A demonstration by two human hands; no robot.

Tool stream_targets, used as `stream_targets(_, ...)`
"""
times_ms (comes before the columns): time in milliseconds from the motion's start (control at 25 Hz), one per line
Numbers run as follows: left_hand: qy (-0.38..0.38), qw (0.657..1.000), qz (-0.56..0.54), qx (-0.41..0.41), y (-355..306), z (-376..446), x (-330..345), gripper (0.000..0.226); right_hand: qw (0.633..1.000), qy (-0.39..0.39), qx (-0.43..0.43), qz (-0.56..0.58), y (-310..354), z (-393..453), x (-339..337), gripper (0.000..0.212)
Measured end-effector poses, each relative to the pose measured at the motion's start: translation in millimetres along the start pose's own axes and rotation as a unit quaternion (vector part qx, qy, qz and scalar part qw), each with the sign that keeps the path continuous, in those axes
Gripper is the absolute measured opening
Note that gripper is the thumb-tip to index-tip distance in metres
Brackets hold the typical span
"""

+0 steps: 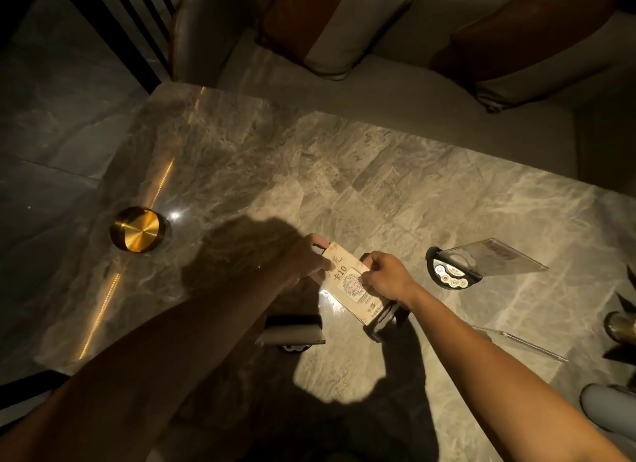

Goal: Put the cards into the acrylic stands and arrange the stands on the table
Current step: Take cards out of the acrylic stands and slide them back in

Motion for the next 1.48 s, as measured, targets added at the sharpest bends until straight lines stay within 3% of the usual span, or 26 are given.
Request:
stream_targets(120,-0.026,0.998,-0.045,0.027,-8,7,-6,0.051,0.992,-0.006,-0.026,0.126,8,-9,-17,0.027)
stream_targets(320,-0.011,0.985,-0.157,0.067,-40,-6,-1,0.019,0.966,-0.061,-0.092,0.232,24,-30,-48,0.021)
stream_targets(520,-0.038,0.971,-0.182,0.149,-78,-21,-5,0.010,0.956,-0.126,-0.138,0.226,30,-53,-68,0.019)
stream_targets(680,-0.048,0.962,-0.194,0.187,-91,-31,0,0.015,0.952,-0.178,-0.149,0.200,24,-66,-77,0.024)
stream_targets(920,-0.049,0.960,-0.195,0.197,-87,-44,10,0.016,0.945,-0.215,-0.142,0.201,11,-77,-78,0.018)
stream_targets(1040,-0.051,0.960,-0.203,0.188,-83,-51,13,0.016,0.950,-0.195,-0.141,0.201,6,-77,-70,0.021)
stream_targets(1280,-0.022,0.971,-0.170,0.168,-64,-65,10,0.037,0.962,-0.152,-0.086,0.210,-7,-83,-47,0.058)
stream_targets(1480,-0.022,0.981,-0.116,0.153,-33,-90,0,0.037,0.972,-0.113,-0.070,0.195,-15,-90,-8,0.026)
Point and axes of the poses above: each hand's wrist, its own z-axis towards the middle knuckle, its own x-axis out of the palm, y = z × x, the point moved 10 cm from there along z, towards the middle knuckle, and after that the axes turned 8 degrees about y, right-handed, at the moved point
